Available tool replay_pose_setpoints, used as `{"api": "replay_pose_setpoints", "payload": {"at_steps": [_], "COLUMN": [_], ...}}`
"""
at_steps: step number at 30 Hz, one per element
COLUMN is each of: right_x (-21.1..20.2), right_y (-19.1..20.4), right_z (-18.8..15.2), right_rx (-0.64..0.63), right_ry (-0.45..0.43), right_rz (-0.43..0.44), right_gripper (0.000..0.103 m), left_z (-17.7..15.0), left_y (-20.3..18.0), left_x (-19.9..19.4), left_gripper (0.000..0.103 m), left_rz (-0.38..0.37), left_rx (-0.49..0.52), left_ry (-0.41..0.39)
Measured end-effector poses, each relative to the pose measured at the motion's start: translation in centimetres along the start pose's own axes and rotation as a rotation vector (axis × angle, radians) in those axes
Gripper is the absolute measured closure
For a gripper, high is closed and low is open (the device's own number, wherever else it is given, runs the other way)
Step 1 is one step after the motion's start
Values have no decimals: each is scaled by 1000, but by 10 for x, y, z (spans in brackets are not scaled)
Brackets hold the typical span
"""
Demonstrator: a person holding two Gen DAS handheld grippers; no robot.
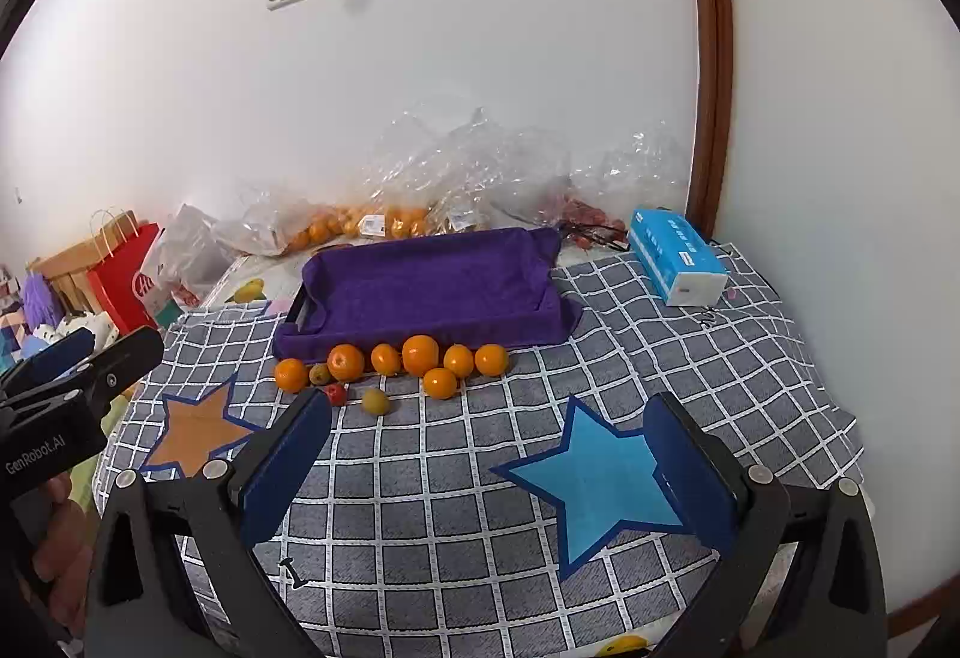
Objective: Organize fruits
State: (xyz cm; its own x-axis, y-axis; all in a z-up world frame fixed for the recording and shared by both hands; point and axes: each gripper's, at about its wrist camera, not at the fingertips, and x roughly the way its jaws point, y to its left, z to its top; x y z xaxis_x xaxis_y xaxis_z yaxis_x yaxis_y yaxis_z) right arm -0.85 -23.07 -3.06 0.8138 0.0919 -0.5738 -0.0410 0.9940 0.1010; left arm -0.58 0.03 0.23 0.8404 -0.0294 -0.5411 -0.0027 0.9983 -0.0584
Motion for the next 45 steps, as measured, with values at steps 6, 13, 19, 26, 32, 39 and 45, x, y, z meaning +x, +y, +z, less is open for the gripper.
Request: {"api": "replay_pose_setpoints", "payload": {"at_steps": [6, 13, 19, 26, 32, 39, 45], "right_x": [-1, -3, -3, -3, -4, -4, -4], "right_y": [1, 1, 1, 5, 7, 8, 9], "right_z": [0, -1, -2, -2, -4, -3, -4], "right_rx": [-2, -7, -5, -20, -19, -17, -21], "right_ry": [0, -5, -6, -7, -10, -10, -10], "right_rz": [3, 1, 4, 4, 8, 12, 8], "right_gripper": [0, 0, 0, 0, 0, 0, 0], "left_z": [0, 1, -1, 1, 2, 1, 1], "left_y": [-1, 1, 1, 1, 0, 2, 2], "left_x": [-1, 0, -1, -3, -4, -5, -5], "left_gripper": [0, 0, 0, 0, 0, 0, 0], "left_rz": [-4, -9, -10, -11, -7, -6, -10], "left_rx": [-4, -14, -9, -11, -9, -16, -14], "left_ry": [0, 3, 5, -1, -5, -8, -5]}}
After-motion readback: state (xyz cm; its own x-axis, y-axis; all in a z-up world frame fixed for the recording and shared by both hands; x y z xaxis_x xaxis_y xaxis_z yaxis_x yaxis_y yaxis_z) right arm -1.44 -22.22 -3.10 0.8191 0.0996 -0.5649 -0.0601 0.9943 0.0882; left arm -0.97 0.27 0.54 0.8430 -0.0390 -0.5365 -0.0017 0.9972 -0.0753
